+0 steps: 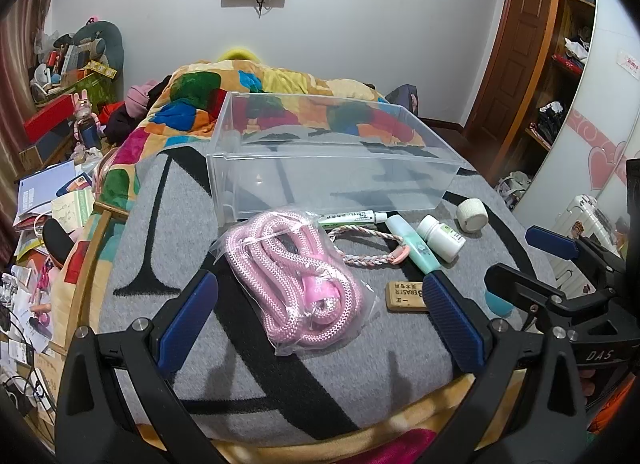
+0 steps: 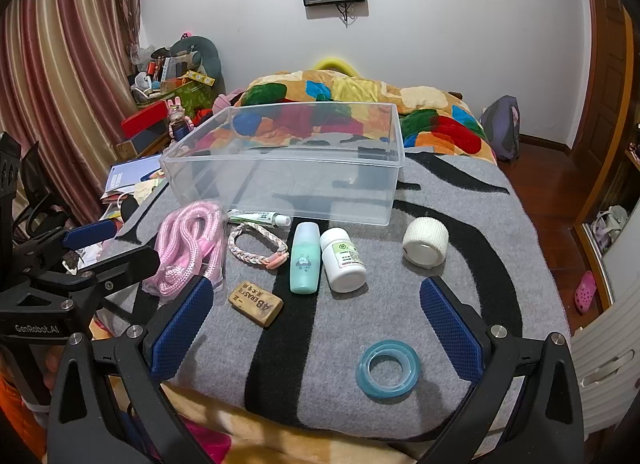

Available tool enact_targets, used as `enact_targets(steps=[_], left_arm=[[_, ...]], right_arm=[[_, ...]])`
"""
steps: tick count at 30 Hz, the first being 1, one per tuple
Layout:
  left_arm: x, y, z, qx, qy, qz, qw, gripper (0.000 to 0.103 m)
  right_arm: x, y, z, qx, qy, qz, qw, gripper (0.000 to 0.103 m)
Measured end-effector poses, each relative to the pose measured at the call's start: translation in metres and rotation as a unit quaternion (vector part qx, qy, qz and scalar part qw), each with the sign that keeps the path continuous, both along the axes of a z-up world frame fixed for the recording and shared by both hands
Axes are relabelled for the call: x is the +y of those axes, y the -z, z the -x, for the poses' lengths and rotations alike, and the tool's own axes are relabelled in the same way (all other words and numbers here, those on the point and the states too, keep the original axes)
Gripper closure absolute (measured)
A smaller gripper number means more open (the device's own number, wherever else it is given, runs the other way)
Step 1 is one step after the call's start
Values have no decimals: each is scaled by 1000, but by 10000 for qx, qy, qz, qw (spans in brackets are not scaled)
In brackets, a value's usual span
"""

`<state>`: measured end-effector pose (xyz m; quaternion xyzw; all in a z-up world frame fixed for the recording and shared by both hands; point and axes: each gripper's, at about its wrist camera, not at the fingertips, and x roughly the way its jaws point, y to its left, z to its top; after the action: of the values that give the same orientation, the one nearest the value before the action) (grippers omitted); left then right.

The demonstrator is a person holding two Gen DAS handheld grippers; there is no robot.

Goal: Organize objects

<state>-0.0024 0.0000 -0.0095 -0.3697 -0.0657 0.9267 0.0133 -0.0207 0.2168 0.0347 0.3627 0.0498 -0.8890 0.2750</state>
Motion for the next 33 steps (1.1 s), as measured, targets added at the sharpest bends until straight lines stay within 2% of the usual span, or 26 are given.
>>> enact_targets(steps=[33], left_arm=[[1,3,1,-71,33,-49,10000,0]], right_arm=[[0,0,2,-73,-45,44,10000,0]])
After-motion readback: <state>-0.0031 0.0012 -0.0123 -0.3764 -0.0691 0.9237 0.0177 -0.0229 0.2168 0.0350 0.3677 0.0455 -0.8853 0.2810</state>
